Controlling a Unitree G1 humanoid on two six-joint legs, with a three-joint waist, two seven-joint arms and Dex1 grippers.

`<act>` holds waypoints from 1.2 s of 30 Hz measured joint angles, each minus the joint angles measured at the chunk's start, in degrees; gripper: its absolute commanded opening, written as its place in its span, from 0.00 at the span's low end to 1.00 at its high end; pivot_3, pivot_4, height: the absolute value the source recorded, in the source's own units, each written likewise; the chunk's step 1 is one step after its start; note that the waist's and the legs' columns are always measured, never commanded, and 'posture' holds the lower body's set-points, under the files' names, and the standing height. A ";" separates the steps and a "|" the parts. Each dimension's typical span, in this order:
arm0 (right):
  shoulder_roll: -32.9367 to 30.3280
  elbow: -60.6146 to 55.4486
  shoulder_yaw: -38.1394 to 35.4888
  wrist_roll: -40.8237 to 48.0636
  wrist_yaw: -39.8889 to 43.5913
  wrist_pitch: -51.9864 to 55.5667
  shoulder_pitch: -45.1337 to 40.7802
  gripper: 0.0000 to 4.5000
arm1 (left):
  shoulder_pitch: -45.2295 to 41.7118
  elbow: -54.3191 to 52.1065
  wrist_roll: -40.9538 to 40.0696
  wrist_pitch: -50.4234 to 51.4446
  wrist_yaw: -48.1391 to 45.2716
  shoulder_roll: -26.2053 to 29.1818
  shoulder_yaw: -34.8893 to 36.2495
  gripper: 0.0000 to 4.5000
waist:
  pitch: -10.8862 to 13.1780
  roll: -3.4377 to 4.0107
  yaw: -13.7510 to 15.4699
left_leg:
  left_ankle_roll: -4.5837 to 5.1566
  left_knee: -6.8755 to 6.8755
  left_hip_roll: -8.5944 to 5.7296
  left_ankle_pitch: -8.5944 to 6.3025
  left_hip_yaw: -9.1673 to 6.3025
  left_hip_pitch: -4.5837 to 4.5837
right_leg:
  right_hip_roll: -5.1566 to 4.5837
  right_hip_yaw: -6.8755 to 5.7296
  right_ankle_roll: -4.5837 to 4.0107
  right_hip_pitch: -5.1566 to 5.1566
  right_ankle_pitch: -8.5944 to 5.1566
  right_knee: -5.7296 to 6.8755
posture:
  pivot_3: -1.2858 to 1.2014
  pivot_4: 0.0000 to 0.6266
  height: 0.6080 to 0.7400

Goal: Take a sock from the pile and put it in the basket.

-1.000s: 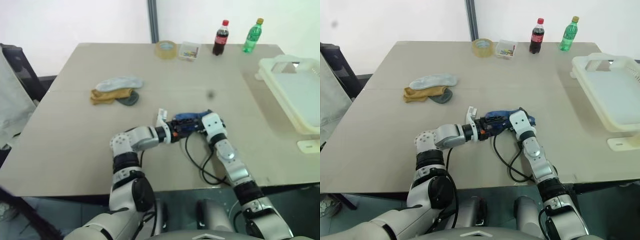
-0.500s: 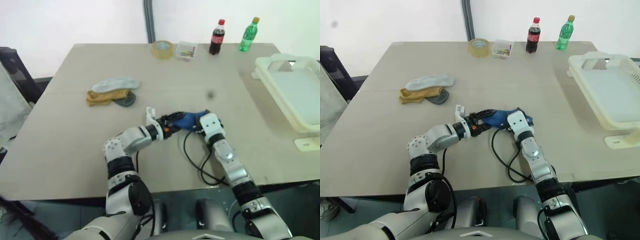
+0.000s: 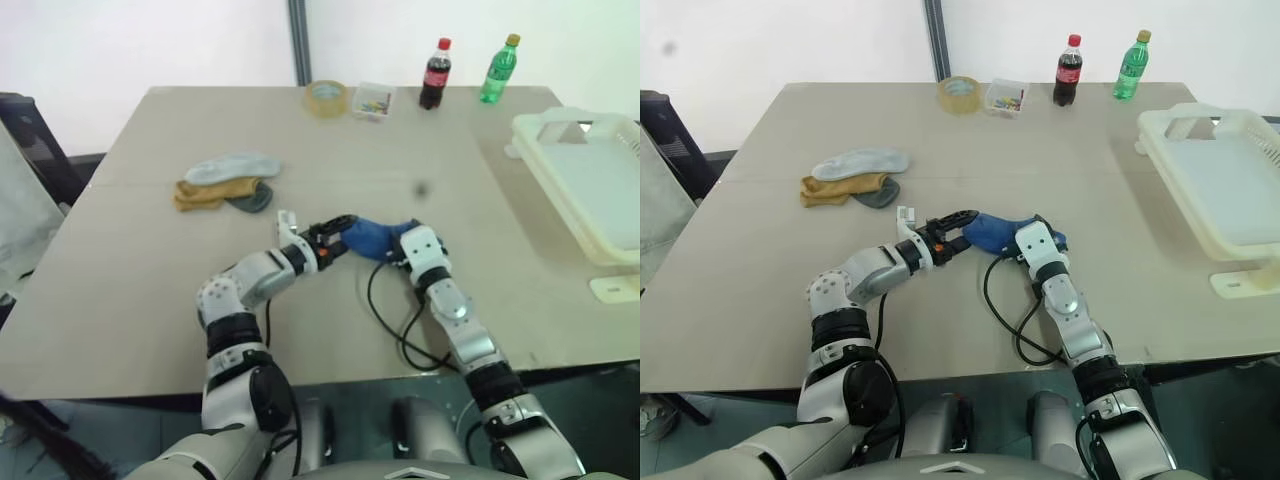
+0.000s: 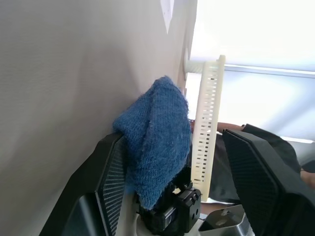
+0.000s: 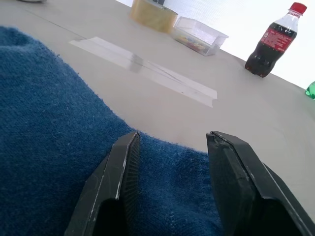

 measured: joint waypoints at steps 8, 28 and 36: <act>-0.41 -0.18 0.09 -0.40 0.10 -0.06 -0.01 0.49 | -0.47 0.08 -5.27 0.29 -1.93 -1.53 -0.97 0.71 | 0.11 -0.18 0.17 | 0.01 0.00 -0.01 0.00 -0.01 -0.12 | -0.03 -0.02 0.00 -0.06 0.00 -0.08 | 0.52 0.24 1.00; -7.82 -18.80 0.89 -2.95 8.67 9.66 5.94 0.49 | -3.69 4.63 -7.93 -0.16 -3.84 -1.88 -6.46 0.71 | 0.34 -0.21 1.30 | -0.23 -0.02 -0.15 0.15 -0.11 -0.97 | 0.03 -0.13 0.08 -0.79 -0.01 -0.18 | 0.52 0.24 1.00; -14.93 -33.84 -0.54 -1.08 18.60 20.65 11.41 0.49 | -6.67 9.11 -4.75 -0.16 -8.06 -1.66 -8.47 0.71 | 0.61 -0.32 1.62 | -0.22 -0.01 -0.23 0.14 -0.18 -0.99 | 0.04 -0.24 0.09 -0.76 -0.03 -0.25 | 0.52 0.24 1.00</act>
